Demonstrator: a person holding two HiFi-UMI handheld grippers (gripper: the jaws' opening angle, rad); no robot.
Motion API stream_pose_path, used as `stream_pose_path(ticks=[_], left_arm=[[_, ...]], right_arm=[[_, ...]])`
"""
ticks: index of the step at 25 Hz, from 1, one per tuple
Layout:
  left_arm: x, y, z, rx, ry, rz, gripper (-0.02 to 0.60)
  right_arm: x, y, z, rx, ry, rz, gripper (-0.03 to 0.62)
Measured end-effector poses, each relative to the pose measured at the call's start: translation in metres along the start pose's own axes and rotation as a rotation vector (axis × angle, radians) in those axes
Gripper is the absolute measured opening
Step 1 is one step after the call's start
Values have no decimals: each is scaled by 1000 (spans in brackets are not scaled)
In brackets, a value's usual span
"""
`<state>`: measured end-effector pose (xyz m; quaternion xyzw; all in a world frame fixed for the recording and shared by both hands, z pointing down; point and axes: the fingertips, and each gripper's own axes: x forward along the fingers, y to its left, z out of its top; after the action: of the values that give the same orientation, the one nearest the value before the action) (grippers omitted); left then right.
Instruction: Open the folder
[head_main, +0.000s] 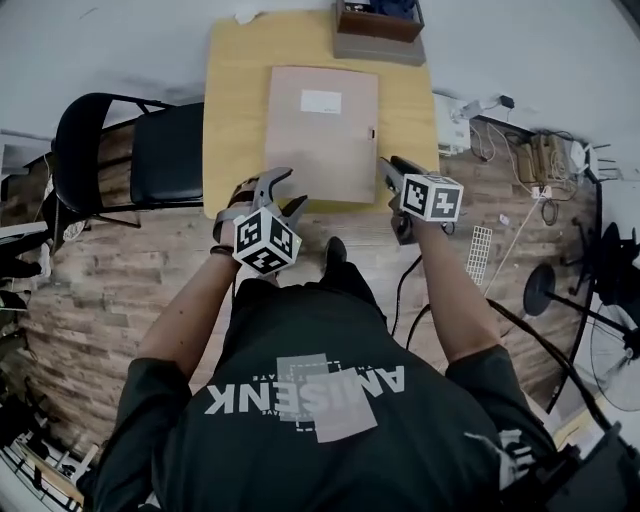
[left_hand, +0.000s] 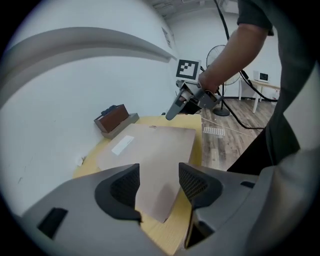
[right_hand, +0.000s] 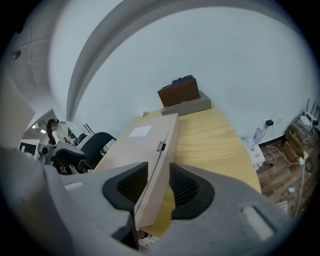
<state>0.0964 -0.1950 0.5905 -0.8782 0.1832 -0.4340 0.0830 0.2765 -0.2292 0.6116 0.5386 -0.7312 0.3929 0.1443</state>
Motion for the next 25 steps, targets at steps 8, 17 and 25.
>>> stream_pose_path(ticks=[8,17,25], left_arm=[[25,-19,-7,56,106,-2,239],[43,-26,-15,100,164,-2,239],[52,-25,-12,143,185,-1,239]], right_arm=[[26,-19,-9,78,80,95,121],[36,-20,-11,61,109,159,123],[36,-20,-12,52,111,165,129]])
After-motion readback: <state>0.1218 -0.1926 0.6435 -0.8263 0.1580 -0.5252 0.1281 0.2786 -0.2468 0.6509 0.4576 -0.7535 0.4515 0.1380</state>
